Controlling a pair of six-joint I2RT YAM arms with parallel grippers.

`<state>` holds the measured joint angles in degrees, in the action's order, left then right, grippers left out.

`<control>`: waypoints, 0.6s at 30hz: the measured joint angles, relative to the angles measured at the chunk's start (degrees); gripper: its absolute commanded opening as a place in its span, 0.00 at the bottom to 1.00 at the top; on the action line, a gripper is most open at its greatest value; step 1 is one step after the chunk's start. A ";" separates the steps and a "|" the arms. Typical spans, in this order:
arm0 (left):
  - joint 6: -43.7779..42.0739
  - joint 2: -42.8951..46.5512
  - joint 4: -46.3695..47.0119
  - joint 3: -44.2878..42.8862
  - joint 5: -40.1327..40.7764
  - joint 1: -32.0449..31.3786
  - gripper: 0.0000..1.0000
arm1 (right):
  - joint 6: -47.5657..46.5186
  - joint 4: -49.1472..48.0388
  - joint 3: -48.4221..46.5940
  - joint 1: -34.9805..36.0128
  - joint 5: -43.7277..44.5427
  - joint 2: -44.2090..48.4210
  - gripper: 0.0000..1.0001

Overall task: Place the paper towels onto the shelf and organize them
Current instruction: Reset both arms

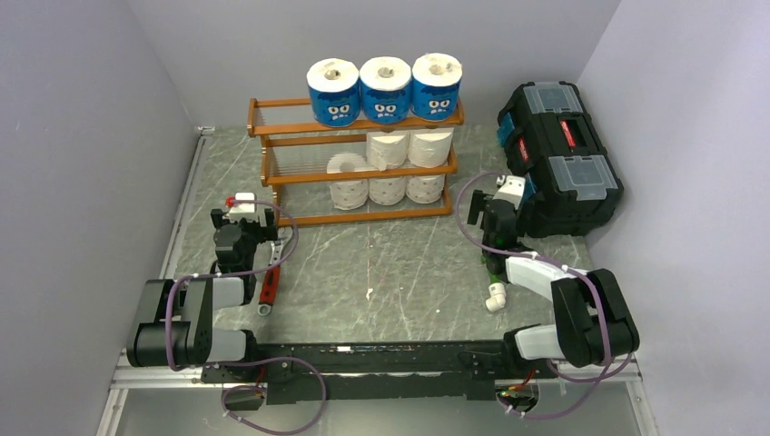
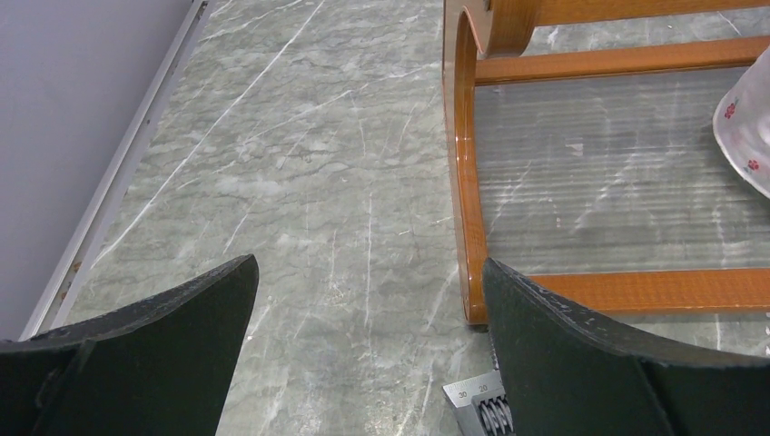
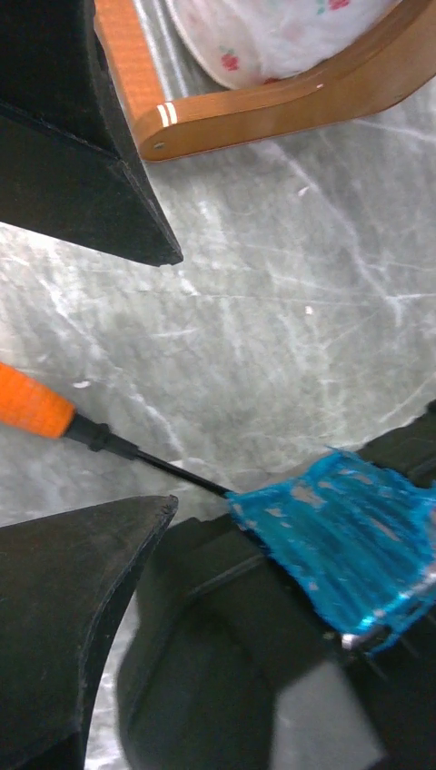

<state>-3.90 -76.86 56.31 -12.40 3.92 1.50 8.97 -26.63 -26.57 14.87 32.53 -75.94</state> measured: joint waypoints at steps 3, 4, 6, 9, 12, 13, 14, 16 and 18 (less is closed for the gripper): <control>0.00 0.00 0.00 0.00 0.00 0.00 0.99 | -2.69 -4.31 0.13 -2.05 -3.45 -1.09 1.00; 0.00 0.00 0.00 0.00 0.00 0.00 0.99 | -3.45 -5.60 0.11 -3.76 -5.18 -1.22 1.00; 0.00 0.00 0.00 0.00 0.00 0.00 0.99 | -4.52 -7.58 0.13 -5.77 -7.78 -1.22 1.00; 0.00 0.00 0.00 0.00 0.00 0.00 0.99 | -7.80 -13.05 1.29 -8.07 -11.32 -1.22 1.00; 0.00 0.00 -0.02 0.00 0.00 0.00 1.00 | -10.51 -16.13 2.80 -9.57 -13.68 -1.20 1.00; 0.00 0.00 0.00 0.00 0.00 0.00 0.99 | -10.82 -16.76 3.02 -9.97 -14.62 -1.20 1.00; 0.00 0.00 0.00 0.00 0.00 0.00 0.99 | -10.88 -17.22 3.08 -10.36 -15.45 -1.20 1.00; 0.00 0.00 0.00 0.00 0.00 0.00 0.99 | -10.69 -18.21 3.13 -11.50 -18.14 -1.20 1.00; 0.00 0.00 0.00 0.00 0.00 0.00 1.00 | -10.56 -19.08 3.19 -12.07 -20.72 -1.22 1.00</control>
<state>-3.90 -76.86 56.31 -12.40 3.92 1.50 -1.58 -45.71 -23.38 2.81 11.81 -77.17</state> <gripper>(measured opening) 0.995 0.994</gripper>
